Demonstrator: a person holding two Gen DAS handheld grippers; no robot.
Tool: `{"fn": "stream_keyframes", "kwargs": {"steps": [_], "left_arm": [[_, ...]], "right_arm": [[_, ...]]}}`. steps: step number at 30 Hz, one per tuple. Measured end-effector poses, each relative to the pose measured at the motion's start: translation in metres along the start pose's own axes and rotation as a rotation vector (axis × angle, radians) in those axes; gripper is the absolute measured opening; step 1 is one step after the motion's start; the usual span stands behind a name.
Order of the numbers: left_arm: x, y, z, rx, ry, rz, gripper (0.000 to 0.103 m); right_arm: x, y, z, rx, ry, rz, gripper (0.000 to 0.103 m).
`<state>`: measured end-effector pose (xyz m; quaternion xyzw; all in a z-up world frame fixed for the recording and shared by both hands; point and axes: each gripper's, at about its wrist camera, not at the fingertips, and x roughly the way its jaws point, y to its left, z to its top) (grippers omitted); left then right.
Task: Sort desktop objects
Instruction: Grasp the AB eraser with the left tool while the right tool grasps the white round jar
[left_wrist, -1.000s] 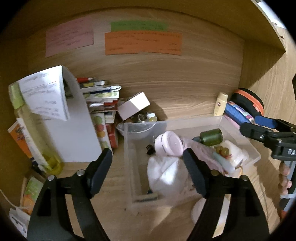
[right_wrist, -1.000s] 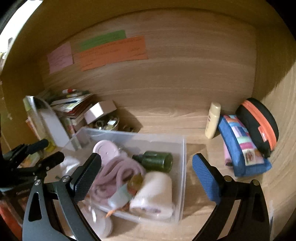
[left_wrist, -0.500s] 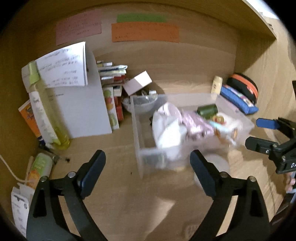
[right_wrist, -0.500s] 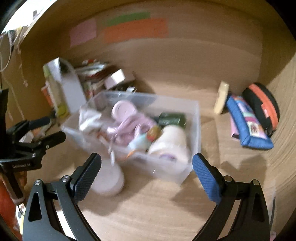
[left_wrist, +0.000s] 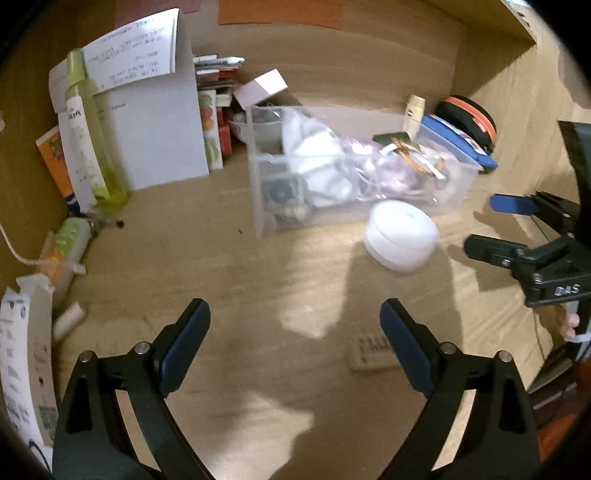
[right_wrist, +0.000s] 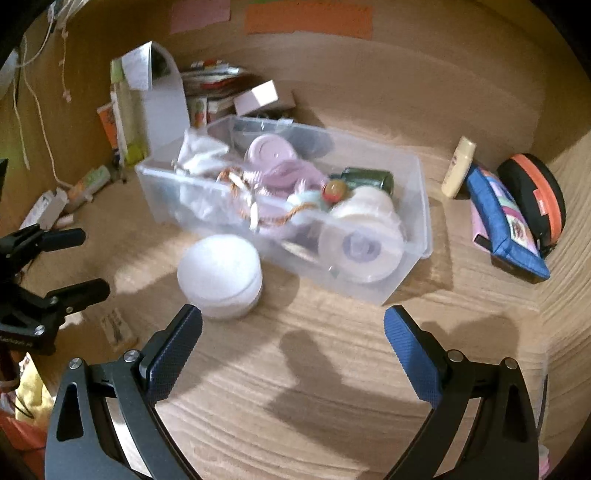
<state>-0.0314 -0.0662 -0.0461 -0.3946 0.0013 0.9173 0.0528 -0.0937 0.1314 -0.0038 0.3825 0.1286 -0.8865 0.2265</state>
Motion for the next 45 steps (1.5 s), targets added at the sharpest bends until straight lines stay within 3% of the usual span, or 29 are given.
{"fn": "stream_keyframes", "kwargs": {"steps": [6, 10, 12, 16, 29, 31, 34, 38, 45], "left_arm": [[0.003, -0.021, -0.015, 0.039, 0.043, -0.047, 0.093], [0.007, -0.03, -0.019, 0.072, 0.056, -0.073, 0.068], [0.009, -0.032, -0.02, 0.076, 0.058, -0.082, 0.061], [0.007, -0.037, -0.021, 0.099, 0.046, -0.094, 0.04], [0.001, -0.006, -0.011, 0.004, -0.002, -0.075, 0.039], [0.001, 0.001, -0.009, -0.02, -0.009, -0.066, 0.039], [0.002, 0.014, -0.005, -0.082, -0.016, -0.046, 0.039], [0.003, 0.027, 0.002, -0.144, -0.031, -0.04, 0.039], [-0.004, 0.029, 0.01, -0.169, -0.074, -0.024, 0.039]], "right_arm": [[0.005, 0.004, -0.006, -0.018, 0.022, 0.004, 0.099], [0.012, 0.005, -0.005, -0.014, 0.04, 0.035, 0.098], [0.016, 0.007, -0.004, -0.011, 0.049, 0.058, 0.098], [0.026, 0.014, 0.001, -0.012, 0.066, 0.086, 0.098], [0.061, 0.046, 0.021, -0.08, 0.072, 0.119, 0.096], [0.064, 0.046, 0.021, -0.071, 0.07, 0.123, 0.089], [0.068, 0.045, 0.021, -0.058, 0.091, 0.152, 0.065], [0.064, 0.039, 0.019, -0.026, 0.092, 0.189, 0.063], [0.046, 0.03, 0.013, 0.01, 0.08, 0.248, 0.063]]}}
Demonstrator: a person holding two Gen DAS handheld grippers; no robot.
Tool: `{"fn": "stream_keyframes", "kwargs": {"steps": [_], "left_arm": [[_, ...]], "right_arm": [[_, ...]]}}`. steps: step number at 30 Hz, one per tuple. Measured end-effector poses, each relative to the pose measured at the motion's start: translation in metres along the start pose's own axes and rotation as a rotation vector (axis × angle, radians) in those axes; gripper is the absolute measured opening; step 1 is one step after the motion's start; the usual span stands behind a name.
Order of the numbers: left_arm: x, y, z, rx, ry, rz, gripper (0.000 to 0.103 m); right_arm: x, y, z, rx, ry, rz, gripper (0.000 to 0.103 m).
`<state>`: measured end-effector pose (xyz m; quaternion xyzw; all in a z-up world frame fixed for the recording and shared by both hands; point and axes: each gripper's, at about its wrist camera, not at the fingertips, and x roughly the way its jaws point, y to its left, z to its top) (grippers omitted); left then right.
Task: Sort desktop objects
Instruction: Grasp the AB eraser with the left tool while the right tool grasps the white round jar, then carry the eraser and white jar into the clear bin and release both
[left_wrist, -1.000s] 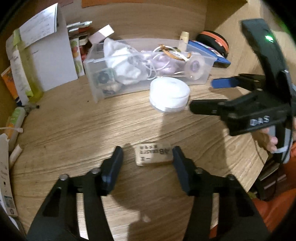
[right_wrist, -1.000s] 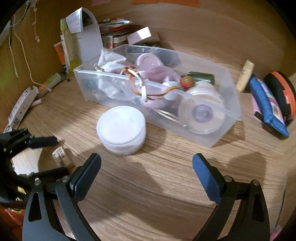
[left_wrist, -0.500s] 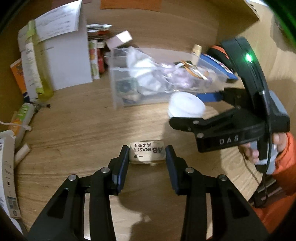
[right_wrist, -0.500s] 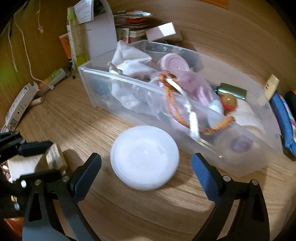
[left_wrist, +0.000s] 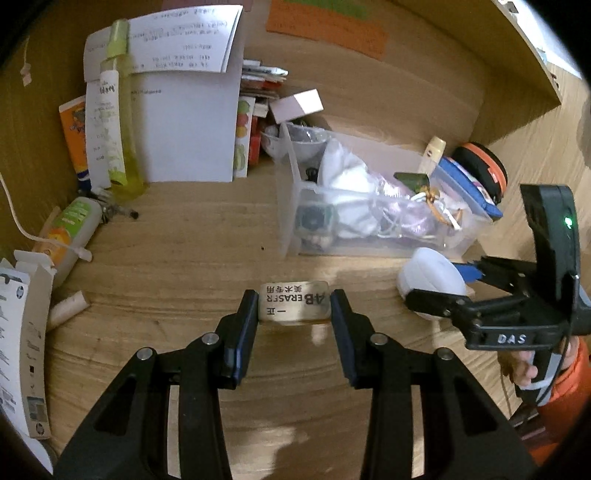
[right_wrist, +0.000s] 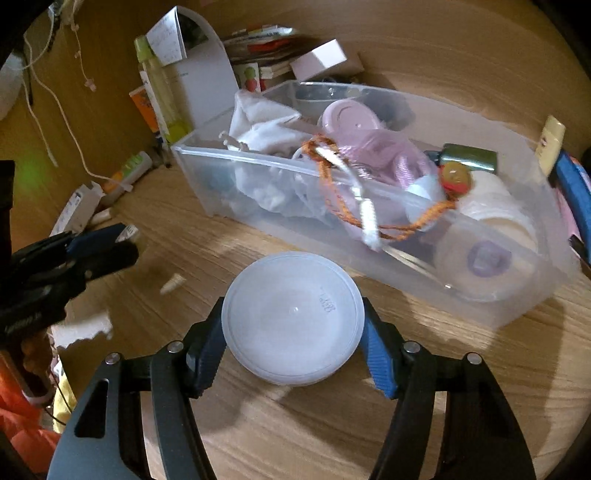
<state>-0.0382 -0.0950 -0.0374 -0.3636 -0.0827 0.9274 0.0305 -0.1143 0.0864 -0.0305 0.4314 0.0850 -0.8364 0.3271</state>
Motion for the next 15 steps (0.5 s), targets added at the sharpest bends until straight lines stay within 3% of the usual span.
{"fn": "stream_keyframes", "kwargs": {"steps": [10, 15], "left_arm": [[-0.007, -0.013, 0.024, 0.008, -0.069, -0.023, 0.039], [-0.011, -0.022, 0.04, 0.005, -0.101, -0.073, 0.039]], "right_arm": [[-0.052, -0.005, -0.005, -0.017, -0.114, -0.057, 0.063], [-0.079, -0.012, 0.001, -0.007, -0.185, -0.07, 0.063]]}}
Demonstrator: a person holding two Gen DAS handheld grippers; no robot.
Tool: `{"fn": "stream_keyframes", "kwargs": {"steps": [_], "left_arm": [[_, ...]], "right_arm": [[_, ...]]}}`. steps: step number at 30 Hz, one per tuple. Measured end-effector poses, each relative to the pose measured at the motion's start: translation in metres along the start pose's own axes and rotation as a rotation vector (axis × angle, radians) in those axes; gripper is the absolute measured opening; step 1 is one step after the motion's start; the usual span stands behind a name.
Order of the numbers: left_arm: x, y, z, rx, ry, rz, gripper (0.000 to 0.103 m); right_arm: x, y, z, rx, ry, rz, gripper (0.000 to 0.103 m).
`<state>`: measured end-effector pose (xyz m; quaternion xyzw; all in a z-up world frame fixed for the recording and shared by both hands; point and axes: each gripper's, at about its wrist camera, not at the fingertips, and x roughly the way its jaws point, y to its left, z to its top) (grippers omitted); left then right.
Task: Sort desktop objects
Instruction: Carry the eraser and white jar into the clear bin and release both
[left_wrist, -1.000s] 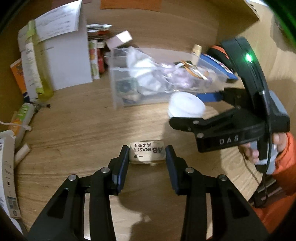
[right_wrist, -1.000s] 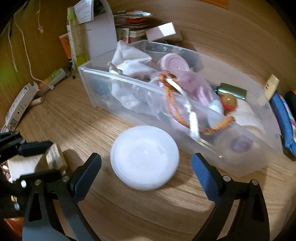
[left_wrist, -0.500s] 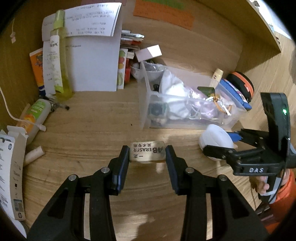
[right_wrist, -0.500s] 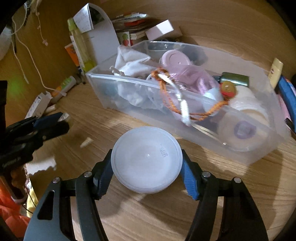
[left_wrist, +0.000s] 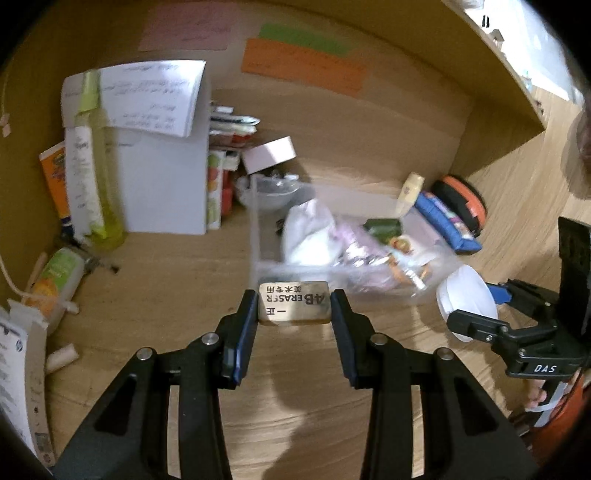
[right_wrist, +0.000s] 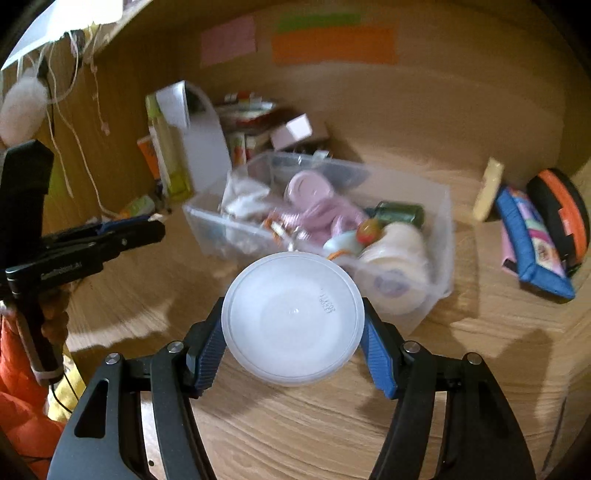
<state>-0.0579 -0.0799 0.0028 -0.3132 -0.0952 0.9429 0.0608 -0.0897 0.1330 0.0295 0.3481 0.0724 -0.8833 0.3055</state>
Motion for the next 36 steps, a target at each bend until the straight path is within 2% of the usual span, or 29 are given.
{"fn": "stream_keyframes", "kwargs": {"steps": [8, 14, 25, 29, 36], "left_arm": [[0.005, -0.021, 0.022, 0.014, -0.041, -0.056, 0.039], [0.016, -0.029, 0.04, 0.061, -0.072, -0.04, 0.039], [0.037, -0.014, 0.07, 0.057, -0.073, -0.003, 0.039], [0.048, -0.009, 0.078, 0.047, -0.068, 0.002, 0.039], [0.083, -0.003, 0.077, 0.035, -0.002, 0.015, 0.039]], "right_arm": [[-0.008, -0.02, 0.016, 0.037, -0.049, -0.026, 0.063], [0.0, -0.03, 0.03, 0.042, -0.074, -0.055, 0.063], [0.027, -0.04, 0.056, 0.069, -0.088, -0.037, 0.063], [0.047, -0.039, 0.062, 0.059, -0.054, -0.035, 0.062], [0.078, -0.035, 0.075, 0.04, -0.016, -0.037, 0.062]]}}
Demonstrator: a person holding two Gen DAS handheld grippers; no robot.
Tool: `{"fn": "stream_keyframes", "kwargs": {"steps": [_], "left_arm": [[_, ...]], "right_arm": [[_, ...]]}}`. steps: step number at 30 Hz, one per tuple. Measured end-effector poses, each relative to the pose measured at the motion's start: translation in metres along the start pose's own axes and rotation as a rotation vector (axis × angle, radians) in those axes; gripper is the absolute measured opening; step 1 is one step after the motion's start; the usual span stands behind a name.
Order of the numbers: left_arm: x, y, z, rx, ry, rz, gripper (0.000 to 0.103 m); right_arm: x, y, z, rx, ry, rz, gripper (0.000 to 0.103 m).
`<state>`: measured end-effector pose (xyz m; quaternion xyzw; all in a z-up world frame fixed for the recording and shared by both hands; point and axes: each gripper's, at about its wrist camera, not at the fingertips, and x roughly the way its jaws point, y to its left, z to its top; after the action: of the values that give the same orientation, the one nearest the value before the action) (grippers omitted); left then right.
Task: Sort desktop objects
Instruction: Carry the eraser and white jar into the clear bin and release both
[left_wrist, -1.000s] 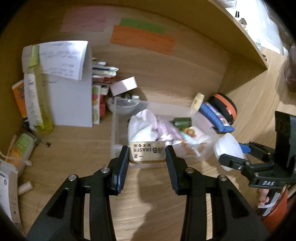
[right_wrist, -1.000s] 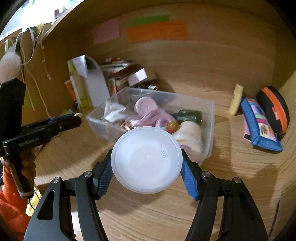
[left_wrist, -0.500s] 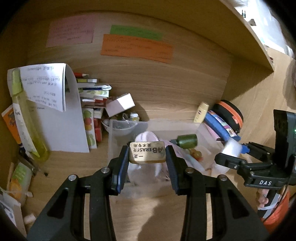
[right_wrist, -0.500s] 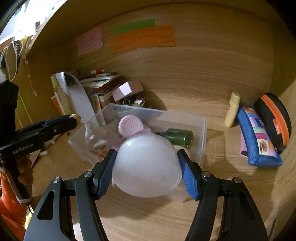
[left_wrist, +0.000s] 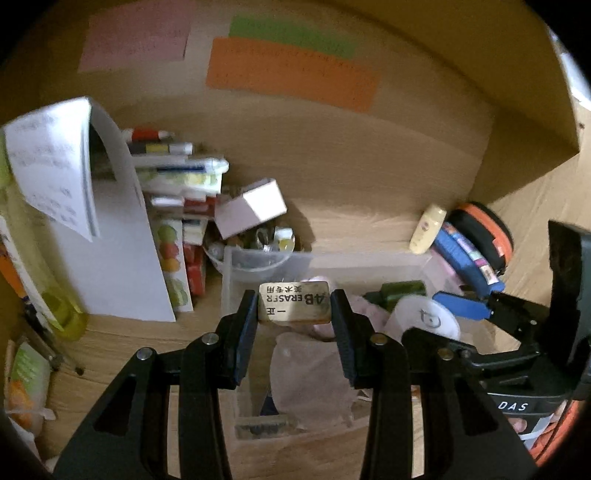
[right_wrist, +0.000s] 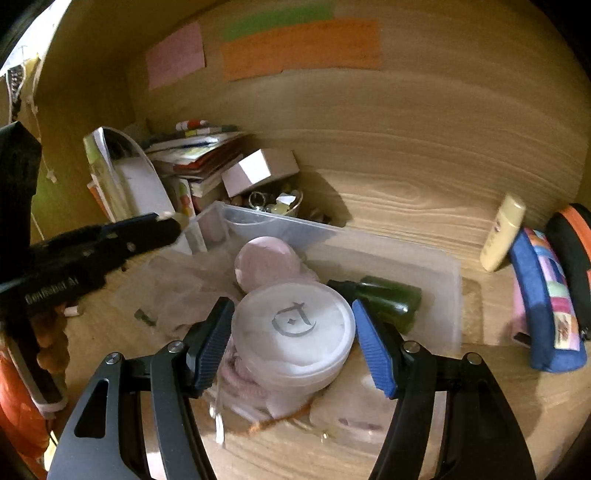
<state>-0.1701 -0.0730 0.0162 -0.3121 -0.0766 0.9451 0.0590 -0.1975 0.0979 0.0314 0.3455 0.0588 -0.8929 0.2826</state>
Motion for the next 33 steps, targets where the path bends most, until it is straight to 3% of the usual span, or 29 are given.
{"fn": "stream_keyframes", "kwargs": {"steps": [8, 17, 22, 29, 33], "left_arm": [[0.024, 0.004, -0.012, 0.005, 0.068, -0.002, 0.039], [0.023, 0.0, -0.015, 0.028, 0.065, 0.006, 0.04], [0.022, 0.002, -0.014, 0.021, 0.064, -0.013, 0.046], [0.014, -0.001, -0.011, 0.031, 0.03, -0.024, 0.07], [0.007, 0.0, -0.01, 0.035, 0.005, -0.028, 0.075]], "right_arm": [[0.018, -0.003, -0.001, 0.016, -0.007, -0.009, 0.063], [0.037, -0.005, -0.009, -0.004, 0.037, -0.057, 0.064], [0.035, -0.005, -0.011, -0.006, 0.024, -0.067, 0.069], [0.032, -0.002, -0.013, -0.019, -0.005, -0.127, 0.08], [0.03, -0.001, -0.011, -0.018, -0.016, -0.118, 0.082]]}}
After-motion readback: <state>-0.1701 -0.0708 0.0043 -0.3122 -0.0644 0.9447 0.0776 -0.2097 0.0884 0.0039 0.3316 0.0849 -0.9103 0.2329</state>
